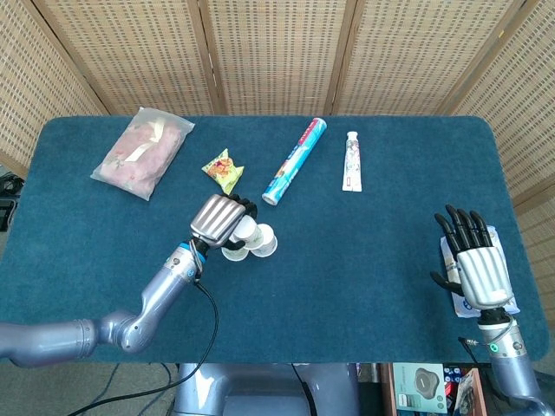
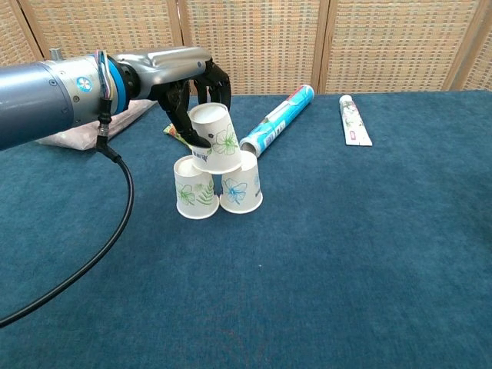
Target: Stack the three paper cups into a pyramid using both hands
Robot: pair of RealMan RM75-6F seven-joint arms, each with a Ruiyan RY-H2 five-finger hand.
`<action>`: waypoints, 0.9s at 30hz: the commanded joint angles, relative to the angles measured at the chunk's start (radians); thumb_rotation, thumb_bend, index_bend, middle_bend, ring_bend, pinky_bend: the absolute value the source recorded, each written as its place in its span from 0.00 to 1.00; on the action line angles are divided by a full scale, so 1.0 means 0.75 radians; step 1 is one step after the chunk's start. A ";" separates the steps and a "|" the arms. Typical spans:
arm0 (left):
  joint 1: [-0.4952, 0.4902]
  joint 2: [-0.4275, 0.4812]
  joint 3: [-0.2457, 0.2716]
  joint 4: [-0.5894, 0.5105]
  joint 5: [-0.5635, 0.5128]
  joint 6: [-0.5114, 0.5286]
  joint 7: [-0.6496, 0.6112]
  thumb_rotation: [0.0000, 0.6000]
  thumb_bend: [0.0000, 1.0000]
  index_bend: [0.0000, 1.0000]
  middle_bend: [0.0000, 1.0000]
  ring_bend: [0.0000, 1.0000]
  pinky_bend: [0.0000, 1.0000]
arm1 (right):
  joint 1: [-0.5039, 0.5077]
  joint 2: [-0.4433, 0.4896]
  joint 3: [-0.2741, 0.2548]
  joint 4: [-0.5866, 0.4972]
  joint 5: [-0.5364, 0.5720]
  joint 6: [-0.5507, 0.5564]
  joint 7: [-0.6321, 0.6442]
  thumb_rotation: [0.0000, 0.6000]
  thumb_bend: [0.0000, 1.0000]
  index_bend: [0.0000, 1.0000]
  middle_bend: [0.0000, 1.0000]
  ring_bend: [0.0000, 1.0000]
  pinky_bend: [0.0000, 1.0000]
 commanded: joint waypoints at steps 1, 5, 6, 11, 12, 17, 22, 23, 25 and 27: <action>-0.006 -0.006 0.008 0.007 -0.004 0.008 0.001 1.00 0.22 0.46 0.44 0.37 0.43 | -0.001 0.001 0.002 0.000 -0.001 0.001 0.002 1.00 0.00 0.00 0.00 0.00 0.00; -0.011 -0.016 0.020 0.021 0.018 0.023 -0.015 1.00 0.22 0.43 0.37 0.32 0.41 | -0.002 0.001 0.004 0.002 -0.002 -0.002 0.005 1.00 0.00 0.00 0.00 0.00 0.00; -0.011 -0.017 0.022 0.023 0.025 0.023 -0.027 1.00 0.22 0.38 0.31 0.27 0.40 | -0.002 0.001 0.005 0.002 -0.003 -0.003 0.006 1.00 0.00 0.00 0.00 0.00 0.00; -0.011 -0.007 0.037 0.023 0.045 0.012 -0.054 1.00 0.22 0.09 0.06 0.05 0.26 | -0.003 0.002 0.009 0.002 -0.002 -0.004 0.007 1.00 0.00 0.00 0.00 0.00 0.00; -0.012 -0.005 0.040 0.021 0.044 0.012 -0.050 1.00 0.22 0.04 0.02 0.02 0.23 | -0.003 0.002 0.009 0.002 -0.002 -0.005 0.007 1.00 0.00 0.00 0.00 0.00 0.00; -0.003 0.045 0.043 -0.055 0.027 0.014 -0.060 1.00 0.22 0.00 0.00 0.00 0.17 | -0.005 0.002 0.010 0.000 -0.005 -0.005 0.008 1.00 0.00 0.00 0.00 0.00 0.00; 0.040 0.148 0.044 -0.186 0.067 0.084 -0.069 1.00 0.22 0.00 0.00 0.00 0.09 | -0.006 0.001 0.009 -0.001 -0.007 -0.008 0.006 1.00 0.00 0.00 0.00 0.00 0.00; 0.056 0.174 0.044 -0.217 0.081 0.109 -0.075 1.00 0.22 0.00 0.00 0.00 0.07 | -0.005 0.000 0.009 -0.001 -0.007 -0.009 0.007 1.00 0.00 0.00 0.00 0.00 0.00; 0.098 0.232 0.051 -0.284 0.111 0.164 -0.089 1.00 0.22 0.00 0.00 0.00 0.03 | -0.005 0.000 0.010 -0.002 -0.008 -0.010 0.007 1.00 0.00 0.00 0.00 0.00 0.00; 0.131 0.277 0.060 -0.328 0.133 0.202 -0.099 1.00 0.22 0.00 0.00 0.00 0.00 | -0.006 0.000 0.010 -0.003 -0.009 -0.009 0.007 1.00 0.00 0.00 0.00 0.00 0.00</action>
